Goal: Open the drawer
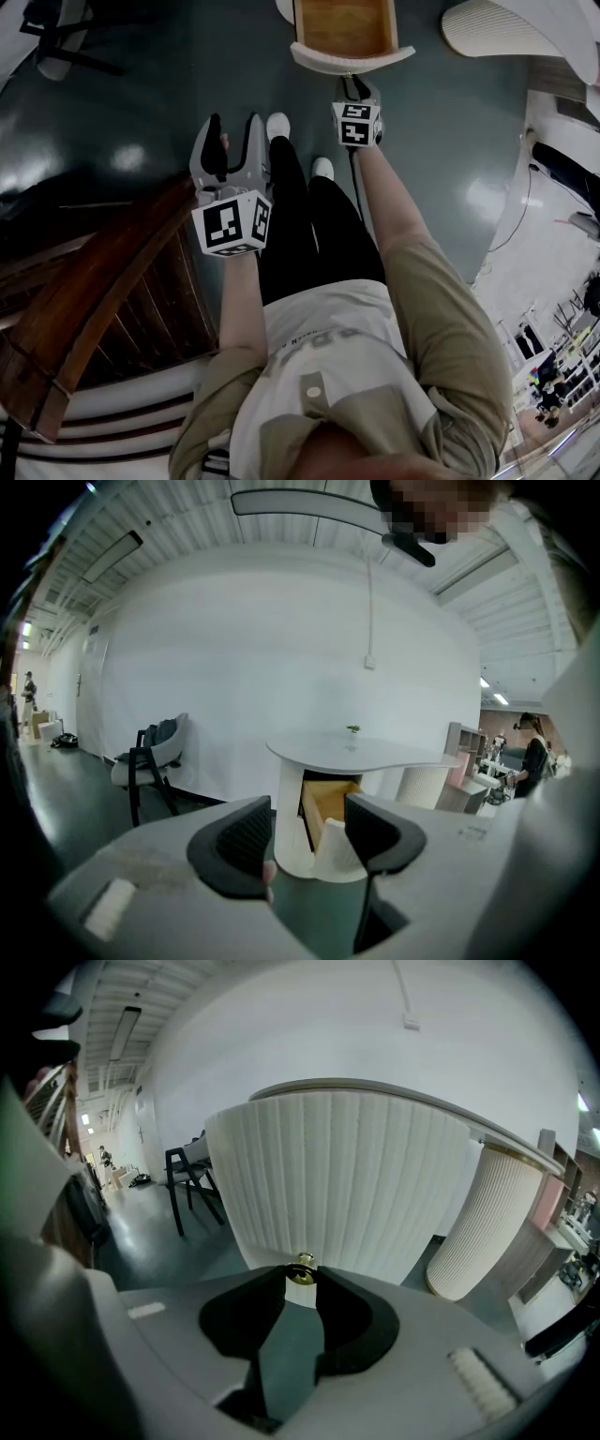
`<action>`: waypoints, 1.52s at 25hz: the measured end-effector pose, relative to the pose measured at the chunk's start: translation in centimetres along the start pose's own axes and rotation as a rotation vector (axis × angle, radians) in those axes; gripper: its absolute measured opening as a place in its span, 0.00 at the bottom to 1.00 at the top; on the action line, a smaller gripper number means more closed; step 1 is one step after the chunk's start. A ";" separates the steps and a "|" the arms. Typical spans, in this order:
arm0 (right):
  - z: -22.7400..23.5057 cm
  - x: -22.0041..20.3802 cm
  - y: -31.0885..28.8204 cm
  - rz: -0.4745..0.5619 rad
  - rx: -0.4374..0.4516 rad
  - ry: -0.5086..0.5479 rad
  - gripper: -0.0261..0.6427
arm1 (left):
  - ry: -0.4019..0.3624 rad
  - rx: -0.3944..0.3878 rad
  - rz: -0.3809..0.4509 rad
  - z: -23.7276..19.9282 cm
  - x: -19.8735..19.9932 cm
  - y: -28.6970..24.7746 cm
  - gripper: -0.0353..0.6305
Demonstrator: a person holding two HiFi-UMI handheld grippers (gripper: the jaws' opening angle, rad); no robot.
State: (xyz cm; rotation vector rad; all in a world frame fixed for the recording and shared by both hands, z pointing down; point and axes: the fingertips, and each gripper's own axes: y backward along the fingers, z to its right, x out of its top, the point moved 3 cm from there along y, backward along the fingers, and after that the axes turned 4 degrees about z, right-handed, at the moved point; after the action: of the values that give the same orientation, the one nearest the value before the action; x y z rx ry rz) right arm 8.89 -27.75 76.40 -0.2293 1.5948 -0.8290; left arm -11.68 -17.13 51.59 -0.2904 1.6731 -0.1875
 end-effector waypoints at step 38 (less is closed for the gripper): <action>6.4 31.3 34.5 0.541 -0.052 0.015 0.28 | -0.146 -0.116 0.280 4.2 23.5 5.1 0.42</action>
State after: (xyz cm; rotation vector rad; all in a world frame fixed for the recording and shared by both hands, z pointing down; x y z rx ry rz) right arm 18.57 -23.50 30.52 0.1701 1.5875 -0.3704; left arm -10.35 -19.08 27.24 -0.1496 1.5630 0.1377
